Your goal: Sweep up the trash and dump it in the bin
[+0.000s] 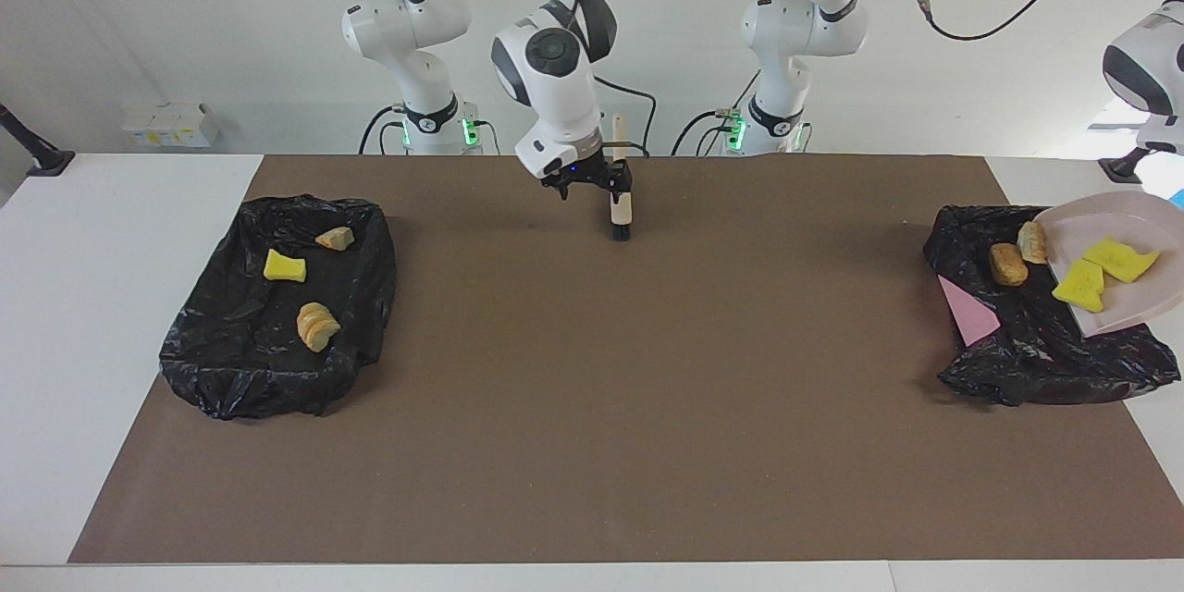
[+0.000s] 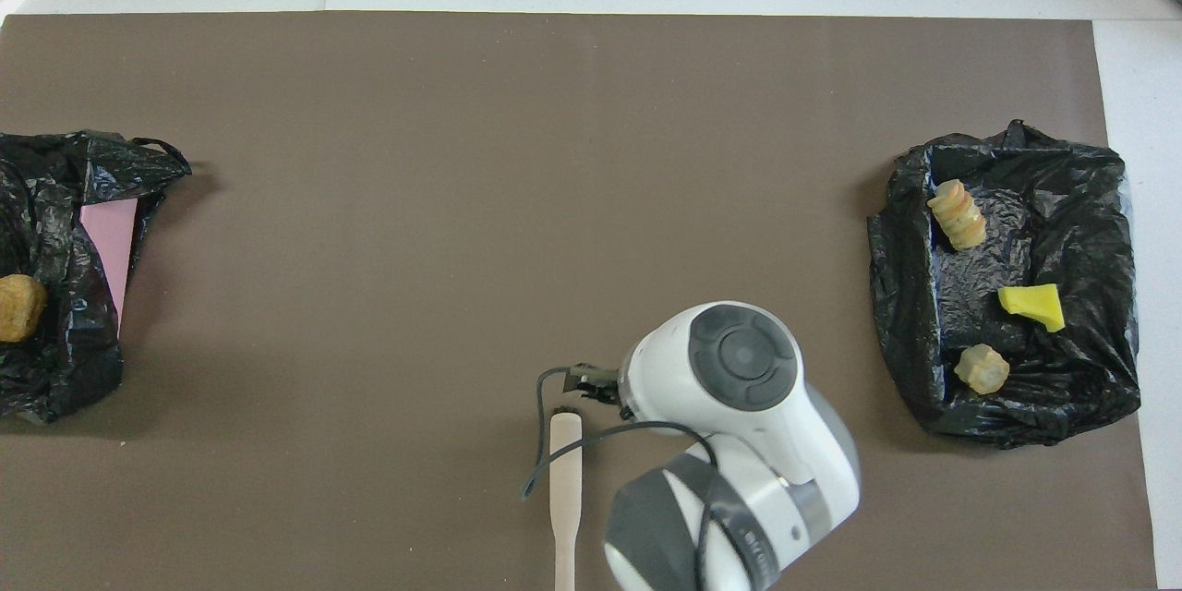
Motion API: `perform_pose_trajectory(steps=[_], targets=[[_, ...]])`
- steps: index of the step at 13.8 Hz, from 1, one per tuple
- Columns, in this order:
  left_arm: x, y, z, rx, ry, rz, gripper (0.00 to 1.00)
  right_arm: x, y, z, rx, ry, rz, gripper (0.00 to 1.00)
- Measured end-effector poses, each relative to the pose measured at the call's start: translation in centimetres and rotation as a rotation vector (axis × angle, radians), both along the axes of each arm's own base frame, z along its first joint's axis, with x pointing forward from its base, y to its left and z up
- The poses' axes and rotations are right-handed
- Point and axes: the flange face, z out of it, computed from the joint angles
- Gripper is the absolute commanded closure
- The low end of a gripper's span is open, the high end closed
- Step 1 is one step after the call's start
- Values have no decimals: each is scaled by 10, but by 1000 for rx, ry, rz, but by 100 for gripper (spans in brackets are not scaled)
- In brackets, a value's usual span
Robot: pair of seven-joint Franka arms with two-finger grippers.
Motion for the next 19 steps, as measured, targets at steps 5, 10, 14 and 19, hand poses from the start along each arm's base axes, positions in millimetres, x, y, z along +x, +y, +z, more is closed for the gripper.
perform_pose_trajectory(steps=[5, 10, 14, 19], targets=[[11, -22, 30, 127, -4, -1, 100, 73, -106, 66, -51, -85, -27, 0], [20, -58, 50, 174, 0, 15, 100, 95, -211, 161, -115, -154, 70, 0], [23, -91, 45, 135, 4, 57, 100, 81, -239, 208, -141, -174, 53, 0], [19, -161, 25, -33, -5, 204, 100, 65, -250, 240, -147, -110, 41, 0]])
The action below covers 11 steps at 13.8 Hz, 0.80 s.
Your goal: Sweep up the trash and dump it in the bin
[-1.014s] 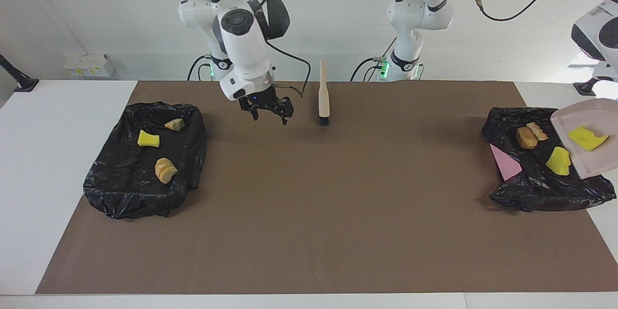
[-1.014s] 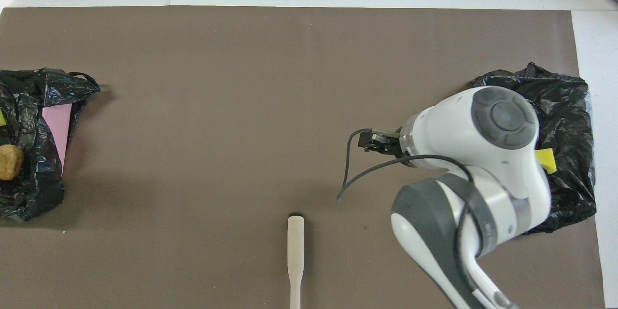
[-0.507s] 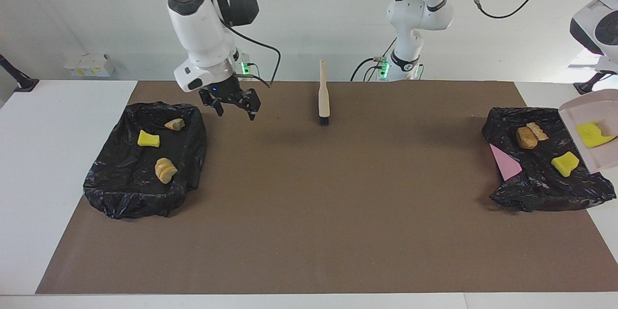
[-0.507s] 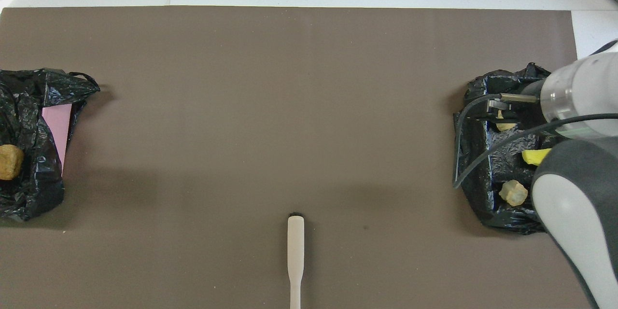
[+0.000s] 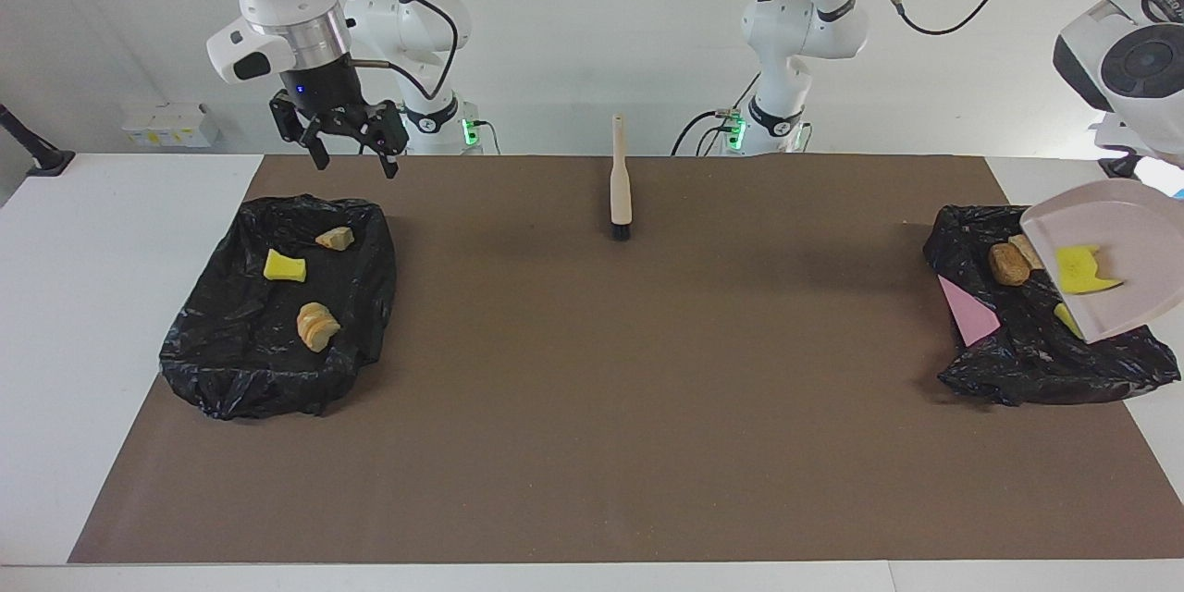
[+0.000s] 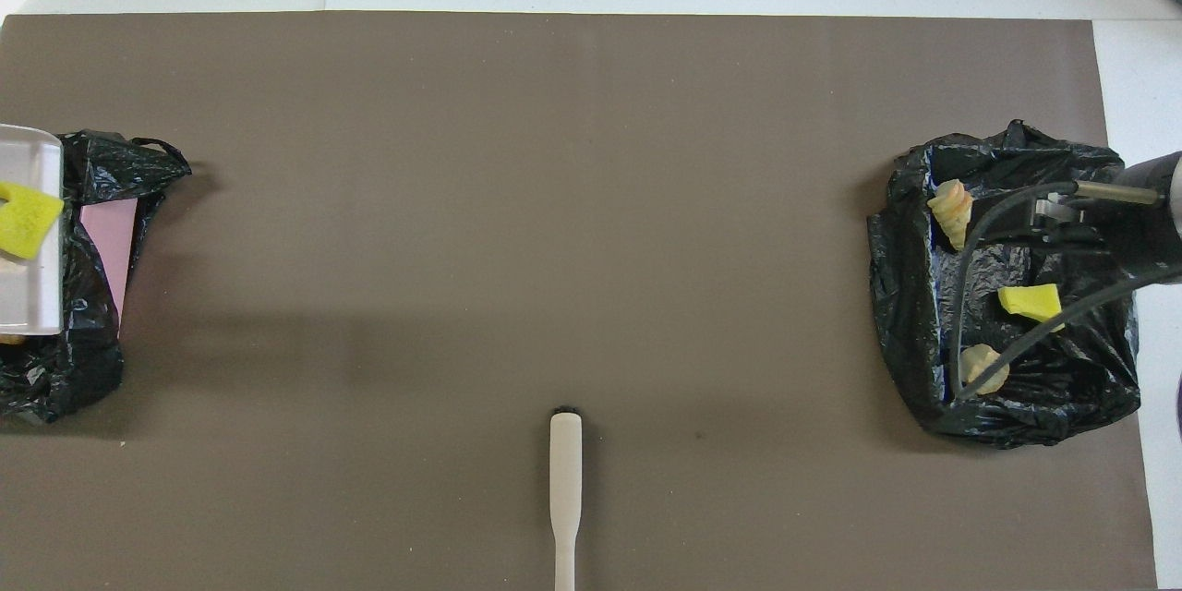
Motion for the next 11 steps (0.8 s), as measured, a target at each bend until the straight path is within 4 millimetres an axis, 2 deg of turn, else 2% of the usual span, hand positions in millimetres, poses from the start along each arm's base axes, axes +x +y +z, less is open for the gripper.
perform_pose_trajectory(steps=[3, 8, 10, 11], targets=[[-11, -37, -18, -148, -37, 144, 100, -5, -7, 8, -2, 18, -7, 0], [-28, -108, -60, -342, -68, 344, 100, -14, -24, 22, -2, 19, 19, 0], [-33, -124, -63, -348, -76, 348, 100, -21, -32, 29, 4, 17, 14, 0], [-33, -124, -60, -349, -79, 342, 100, -24, -35, 31, 8, 19, 16, 0]])
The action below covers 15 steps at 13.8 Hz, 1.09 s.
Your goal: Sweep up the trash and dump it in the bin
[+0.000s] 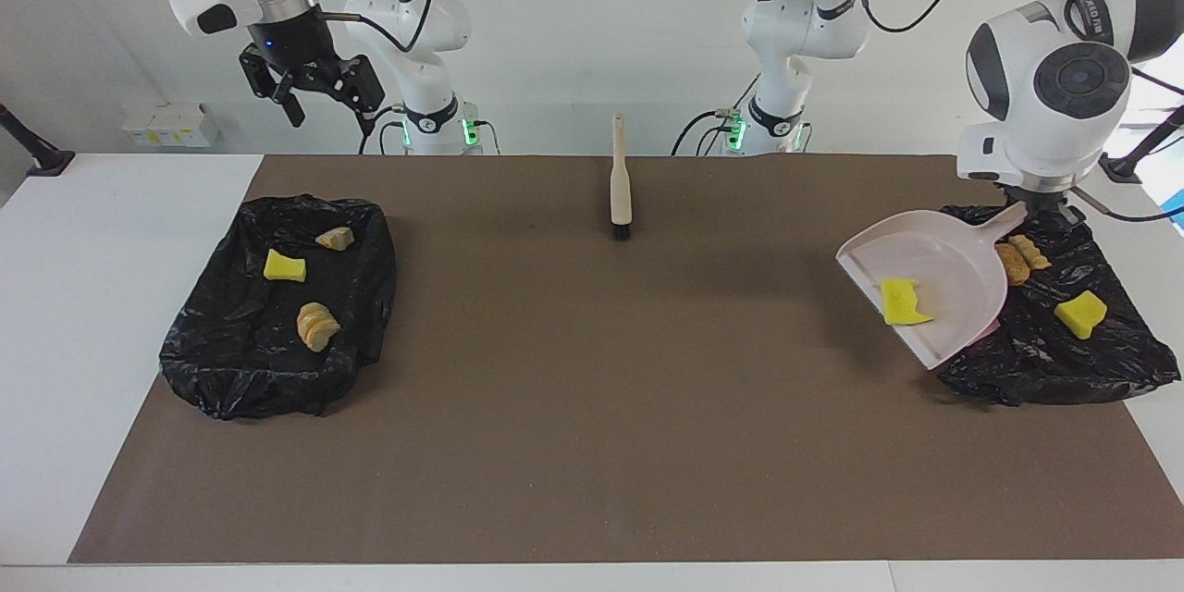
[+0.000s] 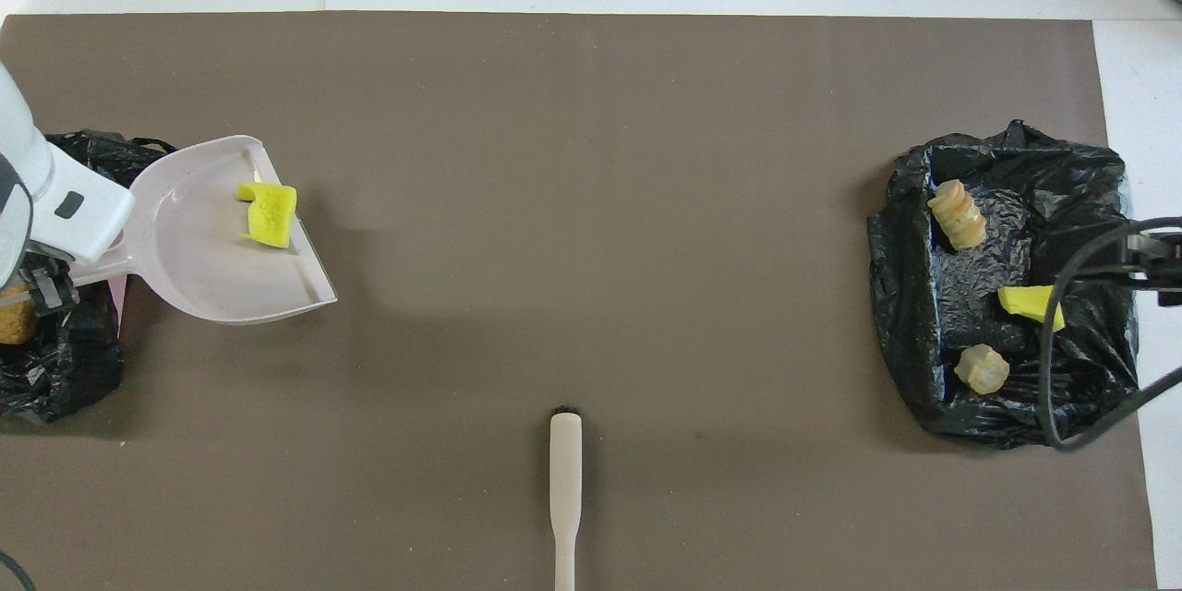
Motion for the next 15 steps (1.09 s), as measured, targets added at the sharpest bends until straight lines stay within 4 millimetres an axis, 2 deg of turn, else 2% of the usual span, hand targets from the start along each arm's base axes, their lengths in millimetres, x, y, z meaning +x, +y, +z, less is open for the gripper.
perform_pose_trajectory(steps=[2, 3, 5, 9, 11, 13, 15], targets=[[3, 15, 8, 5, -3, -69, 100, -2, -3, 3, 4, -3, 36, 0], [8, 33, 13, 11, -9, -127, 100, -2, -1, 2, 5, -3, 54, 0], [13, 87, 22, 7, -22, -227, 100, -2, 3, 2, 5, -2, 67, 0], [10, 197, 36, 42, -45, -404, 100, -1, 3, -1, 5, 7, 68, 0], [7, 239, 40, 99, -43, -495, 100, 2, 3, -5, 5, 19, 68, 0], [11, 252, 47, 219, 13, -555, 100, 4, 7, -6, 2, 23, 77, 0], [19, 246, 57, 350, 62, -567, 100, 4, 12, -5, -9, 20, 87, 0]])
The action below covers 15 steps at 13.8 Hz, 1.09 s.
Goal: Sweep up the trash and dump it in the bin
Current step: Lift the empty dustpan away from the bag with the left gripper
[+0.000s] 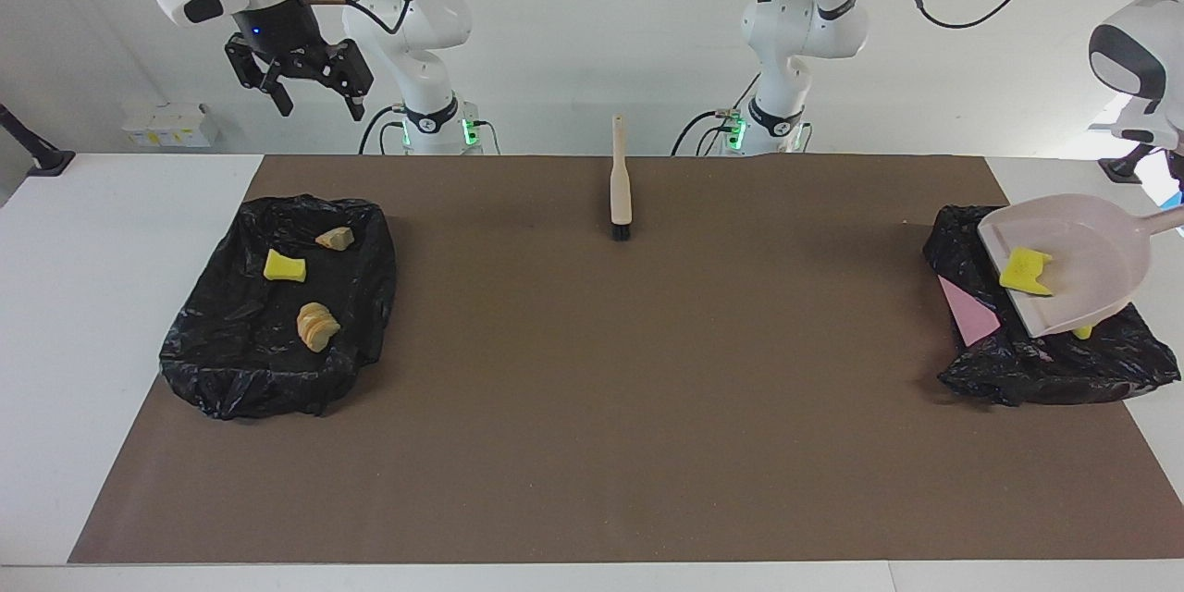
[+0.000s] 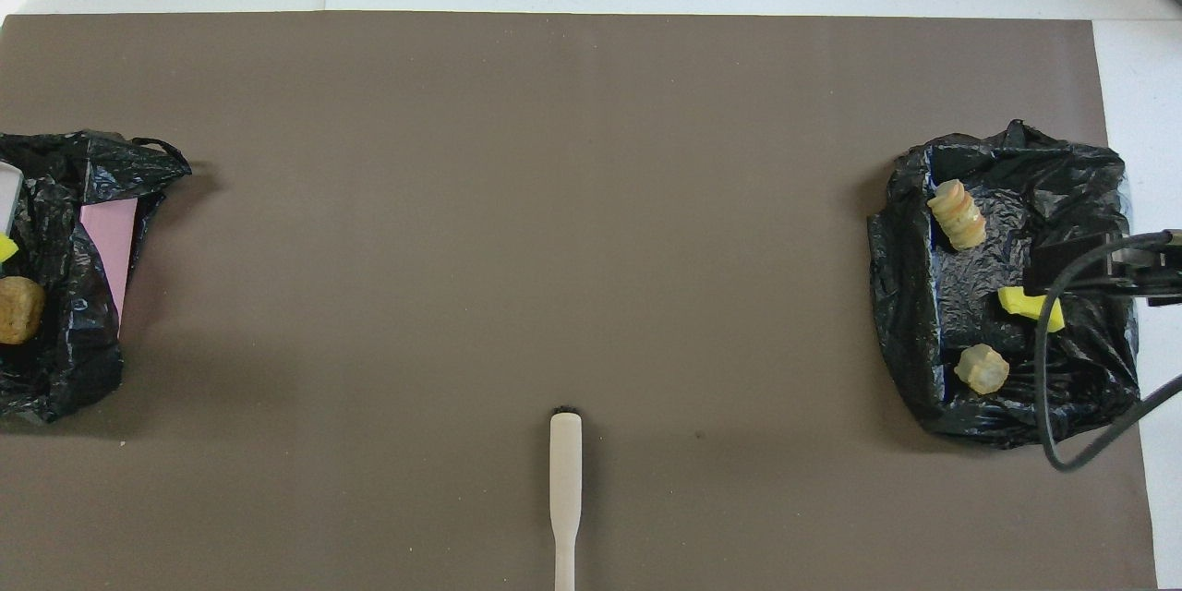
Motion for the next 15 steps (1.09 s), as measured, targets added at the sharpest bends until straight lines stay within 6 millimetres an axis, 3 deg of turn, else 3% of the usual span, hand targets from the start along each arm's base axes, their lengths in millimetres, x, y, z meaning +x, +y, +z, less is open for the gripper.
perform_pose_trajectory(steps=[4, 9, 15], targets=[[7, -26, 8, 225, 5, 59, 100, -1, 1, 3, -1, -6, 2, 0], [12, -72, 14, 362, 8, 132, 100, 0, -5, 3, 0, -6, -9, 0], [11, -91, 16, 266, -22, 162, 100, 0, -5, 3, 0, -6, -9, 0]])
